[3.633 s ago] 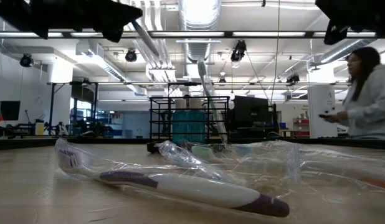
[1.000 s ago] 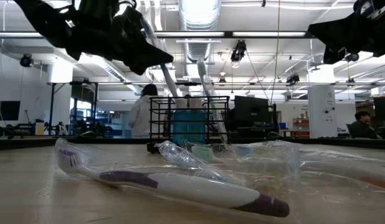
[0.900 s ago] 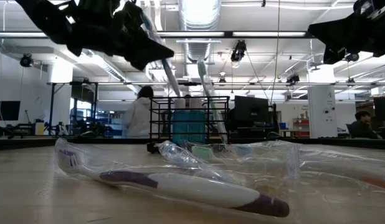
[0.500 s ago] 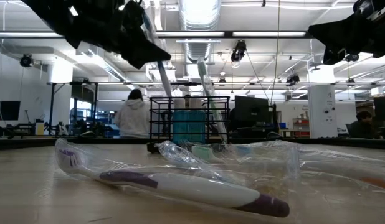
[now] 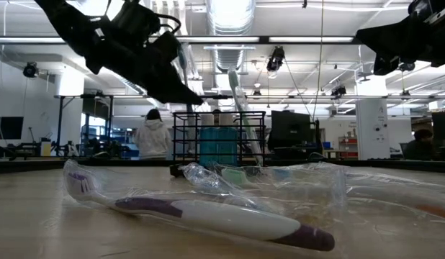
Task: Pick & Place toothbrushing station
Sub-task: Put the left blue toothbrush into the black wire organizer, then put the right violet toothbrush into the black wire organizer
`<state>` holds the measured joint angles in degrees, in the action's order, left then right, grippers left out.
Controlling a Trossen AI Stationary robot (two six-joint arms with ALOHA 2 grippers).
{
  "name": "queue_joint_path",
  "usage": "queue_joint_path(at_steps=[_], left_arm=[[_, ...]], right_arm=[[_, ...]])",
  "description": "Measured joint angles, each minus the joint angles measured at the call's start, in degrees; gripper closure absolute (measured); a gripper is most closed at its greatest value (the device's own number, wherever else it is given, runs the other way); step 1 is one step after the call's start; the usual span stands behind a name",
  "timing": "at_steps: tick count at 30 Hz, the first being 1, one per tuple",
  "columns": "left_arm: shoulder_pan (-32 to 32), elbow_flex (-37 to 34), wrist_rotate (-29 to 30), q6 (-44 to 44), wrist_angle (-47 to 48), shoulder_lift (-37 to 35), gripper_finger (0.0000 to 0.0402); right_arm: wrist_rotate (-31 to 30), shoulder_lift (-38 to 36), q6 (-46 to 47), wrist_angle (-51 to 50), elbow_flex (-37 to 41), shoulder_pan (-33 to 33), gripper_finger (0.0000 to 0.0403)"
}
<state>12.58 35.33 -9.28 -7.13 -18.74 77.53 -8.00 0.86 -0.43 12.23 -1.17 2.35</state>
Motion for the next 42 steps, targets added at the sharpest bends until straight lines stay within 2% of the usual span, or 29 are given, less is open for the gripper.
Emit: queue_joint_path(at_steps=[11, 20, 25, 35, 38, 42], left_arm=[[0.1, 0.0, 0.2, -1.0, -0.7, 3.9, 0.0373], [0.1, 0.0, -0.7, 0.3, -0.3, 3.2, 0.0344], [0.1, 0.0, -0.7, 1.3, -0.3, 3.0, 0.0292], [0.1, 0.0, -0.7, 2.7, -0.3, 1.7, 0.0146], [0.1, 0.0, -0.7, 2.5, 0.0, -0.4, 0.0122], [0.1, 0.0, -0.3, 2.3, 1.6, -4.4, 0.0113]], right_arm=[[0.0, 0.0, -0.2, 0.0, 0.0, 0.0, 0.0394], [-0.1, 0.0, -0.7, 0.0, 0.0, 0.0, 0.0394], [-0.1, 0.0, 0.0, 0.0, 0.0, 0.0, 0.0394], [-0.1, 0.0, 0.3, 0.0, 0.0, 0.0, 0.0394], [-0.1, 0.0, 0.4, 0.0, 0.0, 0.0, 0.0394], [0.0, 0.0, 0.5, 0.0, 0.0, 0.0, 0.0394]])
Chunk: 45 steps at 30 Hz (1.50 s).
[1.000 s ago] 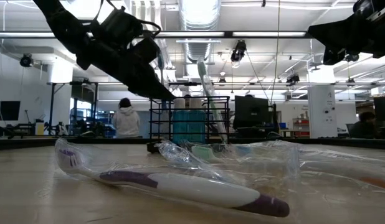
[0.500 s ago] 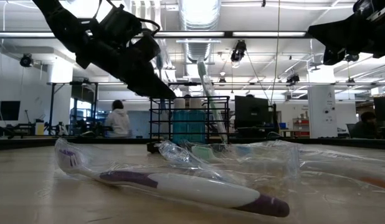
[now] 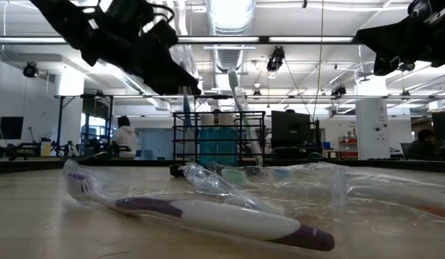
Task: Pick & Place toothbrushing station
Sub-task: Put the right violet toothbrush into the black wire organizer
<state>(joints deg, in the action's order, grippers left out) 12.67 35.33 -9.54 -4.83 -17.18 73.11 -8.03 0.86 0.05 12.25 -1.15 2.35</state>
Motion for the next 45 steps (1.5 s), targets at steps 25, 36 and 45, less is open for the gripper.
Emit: queue_joint_path(at_steps=[25, 36, 45], left_arm=[[-2.5, -16.6, 5.5, 6.9, 14.9, -46.2, 0.0267], [-2.5, -32.8, 3.6, 8.1, 2.7, -60.5, 0.0395], [-2.5, -32.9, 2.9, 4.6, 10.4, -63.8, 0.0397]], right_arm=[[0.0, 0.0, -0.2, 0.0, 0.1, 0.0, 0.0394], [0.0, 0.1, 0.7, 0.0, 0.6, 0.0, 0.0394], [0.0, 1.0, 1.0, 0.0, 0.6, 0.0, 0.0394]])
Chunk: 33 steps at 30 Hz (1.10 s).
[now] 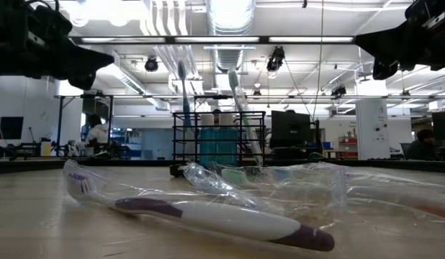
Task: Pick & Place toothbrushing station
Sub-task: Put the right violet toothbrush into the black wire organizer
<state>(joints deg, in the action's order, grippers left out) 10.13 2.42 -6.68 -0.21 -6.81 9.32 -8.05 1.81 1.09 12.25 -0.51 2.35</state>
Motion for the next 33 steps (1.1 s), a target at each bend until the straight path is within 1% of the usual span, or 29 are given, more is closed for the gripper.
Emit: queue_joint_path(at_steps=[4, 7, 10, 12, 19, 20, 23, 26, 30, 33], left_arm=[[0.0, 0.0, 0.3, -1.7, 2.6, 0.0, 0.0398], [0.0, -0.4, 0.8, -1.7, 2.4, 0.0, 0.0397], [0.0, -1.9, 0.8, -2.9, 3.2, 0.0, 0.0399], [0.0, -1.9, 1.2, -3.6, 4.8, 0.2, 0.0399], [0.0, -1.9, 1.6, -3.7, 5.2, 0.2, 0.0398], [0.0, -1.9, 1.6, -3.7, 5.2, 0.2, 0.0397], [0.0, -1.9, 1.6, -3.7, 5.3, 0.2, 0.0397], [0.0, -1.9, 1.7, -3.7, 5.1, 0.2, 0.0397], [0.0, -2.0, 3.0, -2.7, 3.7, 0.2, 0.0397], [0.0, -2.0, 3.8, -2.7, 3.7, 0.2, 0.0397]], right_arm=[[0.0, 1.1, 2.0, 0.3, 0.0, 0.0, 0.0394], [0.0, 1.9, 3.1, 0.3, 0.0, 0.0, 0.0394], [0.0, 2.6, 3.0, 0.4, 0.0, 0.0, 0.0394], [-0.1, 2.8, 2.9, 0.6, 0.0, 0.0, 0.0394], [-0.1, 2.9, 2.9, 0.9, 0.0, 0.0, 0.0394], [-0.6, 2.9, 2.7, 1.6, 0.0, 0.0, 0.0394], [-4.8, 2.9, 3.1, 6.4, -0.2, 0.0, 0.0394], [-5.2, 3.5, 3.0, 5.9, -2.6, 0.0, 0.0394], [-5.2, 6.8, 3.4, -0.4, -8.7, 0.0, 0.0394], [-5.4, 11.5, 4.6, -7.0, -14.4, 0.0, 0.0394]])
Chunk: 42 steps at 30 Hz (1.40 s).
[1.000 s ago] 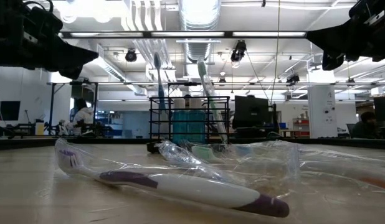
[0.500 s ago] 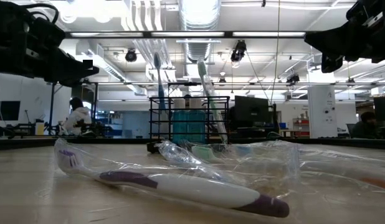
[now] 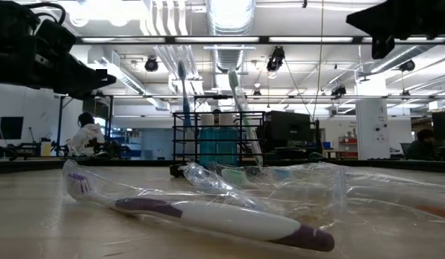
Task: Pick & Place toothbrushing station
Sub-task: Put the right violet toothbrush into the black wire organizer
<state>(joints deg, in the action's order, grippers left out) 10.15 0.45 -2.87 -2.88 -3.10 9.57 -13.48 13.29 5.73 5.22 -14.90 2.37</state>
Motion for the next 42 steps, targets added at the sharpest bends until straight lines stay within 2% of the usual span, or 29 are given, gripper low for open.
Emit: queue_joint_path(at_steps=[7, 12, 15, 19, 23, 25, 32, 37, 42], left_arm=[[0.0, 0.0, 0.0, 0.0, 0.2, 0.0, 0.0396], [0.0, 0.0, 0.0, 1.9, 0.2, 0.0, 0.0396], [0.0, 0.0, 0.0, 3.0, 0.2, 0.0, 0.0396], [0.0, -0.1, -0.1, 4.9, 0.2, 0.0, 0.0396], [0.0, -0.1, -0.2, 5.8, 0.2, 0.0, 0.0396], [0.0, -0.1, -0.2, 5.1, 0.3, 0.0, 0.0396], [0.0, 0.2, -0.2, 3.5, 1.8, 0.0, 0.0396], [0.0, 0.1, -0.2, 3.4, 2.1, 0.0, 0.0396], [0.0, 0.1, -0.5, 3.3, 2.5, 0.0, 0.0396]], right_arm=[[-0.2, 16.8, 9.1, -22.2, -14.1, 0.0, 0.0394], [0.0, 31.6, 15.0, -32.7, -23.2, 1.2, 0.0394], [1.6, 40.4, 18.4, -37.8, -29.4, 2.3, 0.0394], [9.3, 51.9, 22.2, -43.7, -37.8, 4.9, 0.0394], [6.5, 61.6, 20.7, -47.7, -44.2, 10.1, 0.0394], [6.9, 65.9, 21.6, -49.3, -47.5, 11.6, 0.0394], [8.7, 76.4, 29.2, -59.7, -56.4, 16.0, 0.0379], [14.2, 80.8, 35.2, -59.3, -57.7, 18.2, 0.033], [14.5, 83.6, 39.6, -54.4, -56.3, 19.1, 0.0279]])
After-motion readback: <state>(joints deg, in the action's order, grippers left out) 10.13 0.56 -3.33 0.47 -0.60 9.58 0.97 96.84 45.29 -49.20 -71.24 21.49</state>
